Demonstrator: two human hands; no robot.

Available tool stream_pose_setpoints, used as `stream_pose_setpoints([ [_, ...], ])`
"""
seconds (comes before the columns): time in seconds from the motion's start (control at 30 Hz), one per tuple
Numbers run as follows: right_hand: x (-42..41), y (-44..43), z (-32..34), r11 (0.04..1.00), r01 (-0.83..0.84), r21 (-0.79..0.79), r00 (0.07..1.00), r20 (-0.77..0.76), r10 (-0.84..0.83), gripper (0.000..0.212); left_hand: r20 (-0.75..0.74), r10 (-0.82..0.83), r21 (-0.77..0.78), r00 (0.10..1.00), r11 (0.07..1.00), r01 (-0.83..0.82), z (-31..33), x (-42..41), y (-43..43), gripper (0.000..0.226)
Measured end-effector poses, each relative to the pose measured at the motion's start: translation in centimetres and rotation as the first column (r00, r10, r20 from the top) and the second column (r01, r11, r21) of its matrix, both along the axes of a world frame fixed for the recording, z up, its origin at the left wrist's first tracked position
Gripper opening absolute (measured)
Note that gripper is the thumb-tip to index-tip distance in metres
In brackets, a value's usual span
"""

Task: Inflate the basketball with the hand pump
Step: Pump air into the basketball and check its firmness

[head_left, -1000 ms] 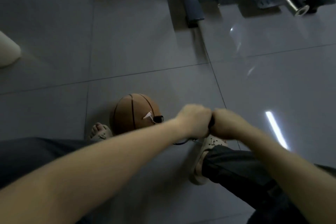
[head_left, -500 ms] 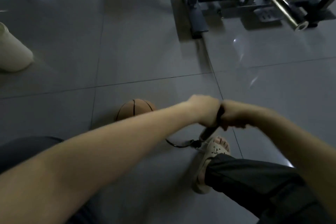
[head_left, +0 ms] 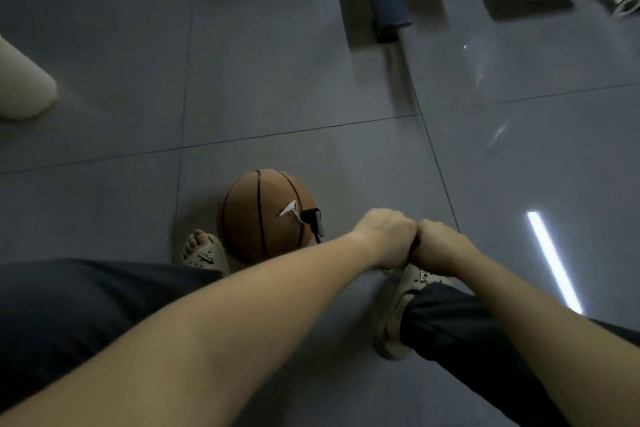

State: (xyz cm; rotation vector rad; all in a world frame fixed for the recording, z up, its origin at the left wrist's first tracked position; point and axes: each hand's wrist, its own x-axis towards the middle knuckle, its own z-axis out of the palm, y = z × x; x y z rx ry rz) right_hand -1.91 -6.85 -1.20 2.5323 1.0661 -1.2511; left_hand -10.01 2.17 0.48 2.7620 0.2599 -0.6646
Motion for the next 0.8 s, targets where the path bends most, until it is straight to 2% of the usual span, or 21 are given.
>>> stream_pose_setpoints([
  [0.07, -0.1, 0.1, 0.7, 1.000, 0.008, -0.008, 1.000, -0.001, -0.008, 0.005, -0.027, -0.012, 0.004, 1.000, 1.000, 0.012, 0.5, 0.3, 0.0, 0.012],
  [0.17, 0.2, 0.7, 4.1, 0.995, -0.059, -0.084, 0.997, -0.063, 0.053, 0.017, -0.078, -0.041, 0.014, 0.996, 0.999, 0.042, 2.7, 0.6, 0.2, 0.013],
  [0.23, 1.7, 1.4, 8.5, 0.995, -0.048, -0.087, 0.987, -0.155, 0.034, 0.017, 0.001, -0.025, 0.017, 1.000, 1.000, 0.025, 6.1, 0.9, 1.0, 0.013],
  [0.3, 3.5, 1.9, 13.3, 1.000, 0.020, -0.016, 0.984, -0.176, -0.022, 0.013, 0.108, 0.011, 0.008, 0.994, 1.000, -0.012, 10.6, 1.5, 2.0, 0.020],
  [0.37, 4.3, 1.8, 15.6, 0.996, 0.051, 0.067, 0.984, -0.171, -0.038, 0.010, 0.149, 0.043, -0.037, 0.988, 0.999, -0.038, 13.3, 2.0, 2.5, 0.023],
  [0.47, 3.0, 1.2, 13.1, 0.995, 0.068, 0.074, 0.984, -0.172, -0.054, 0.007, 0.123, 0.057, -0.021, 0.991, 0.998, -0.055, 11.1, 1.8, 1.6, 0.025],
  [0.57, 1.0, 0.1, 6.8, 0.998, 0.026, 0.052, 0.994, -0.107, -0.020, 0.008, 0.079, 0.048, -0.022, 0.996, 0.999, -0.046, 5.5, 0.4, 0.1, 0.008],
  [0.63, 0.5, 0.0, 3.1, 0.998, 0.032, 0.047, 0.998, -0.056, -0.029, 0.012, 0.063, 0.048, -0.019, 0.997, 0.999, -0.047, 2.4, 0.0, -0.2, 0.013],
  [0.8, 0.5, 0.0, 0.2, 1.000, 0.003, 0.008, 1.000, -0.022, -0.003, 0.011, 0.041, 0.049, -0.005, 0.998, 0.999, -0.049, -0.3, 0.0, -0.3, 0.012],
])
